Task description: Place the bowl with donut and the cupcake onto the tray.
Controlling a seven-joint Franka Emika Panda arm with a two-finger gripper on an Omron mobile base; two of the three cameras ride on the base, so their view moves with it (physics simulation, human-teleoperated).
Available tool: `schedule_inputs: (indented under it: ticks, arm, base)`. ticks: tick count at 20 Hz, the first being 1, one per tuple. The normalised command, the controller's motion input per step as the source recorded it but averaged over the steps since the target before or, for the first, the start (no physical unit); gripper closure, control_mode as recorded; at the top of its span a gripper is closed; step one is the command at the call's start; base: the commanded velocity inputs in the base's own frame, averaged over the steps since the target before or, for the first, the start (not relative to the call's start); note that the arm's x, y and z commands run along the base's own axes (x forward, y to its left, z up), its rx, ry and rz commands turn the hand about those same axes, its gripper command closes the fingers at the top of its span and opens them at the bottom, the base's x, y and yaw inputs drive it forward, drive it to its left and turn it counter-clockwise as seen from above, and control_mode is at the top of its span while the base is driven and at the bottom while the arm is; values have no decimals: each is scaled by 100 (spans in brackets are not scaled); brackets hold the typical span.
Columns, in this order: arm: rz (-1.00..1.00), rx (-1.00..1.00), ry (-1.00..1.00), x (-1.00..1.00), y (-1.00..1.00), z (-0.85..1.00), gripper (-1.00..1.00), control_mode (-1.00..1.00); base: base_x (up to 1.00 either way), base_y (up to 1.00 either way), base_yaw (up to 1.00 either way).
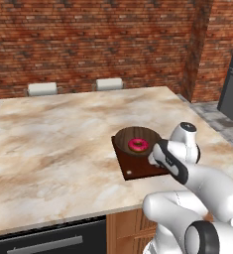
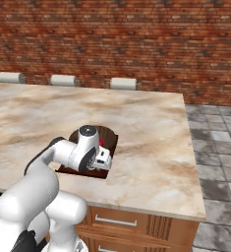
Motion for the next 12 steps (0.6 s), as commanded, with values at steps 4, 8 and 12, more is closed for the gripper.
schedule_inputs:
  ticks: [4, 8, 12]
  arm:
    - [0, 0, 0, 17, 0, -5, 100, -100]
    - [0, -1, -2, 11, 3, -23, 100, -100]
    - [0, 0, -3, 4, 0, -26, 100, -100]
  base:
    - [0, 0, 0]
    - [0, 0, 0]
    - [0, 0, 0]
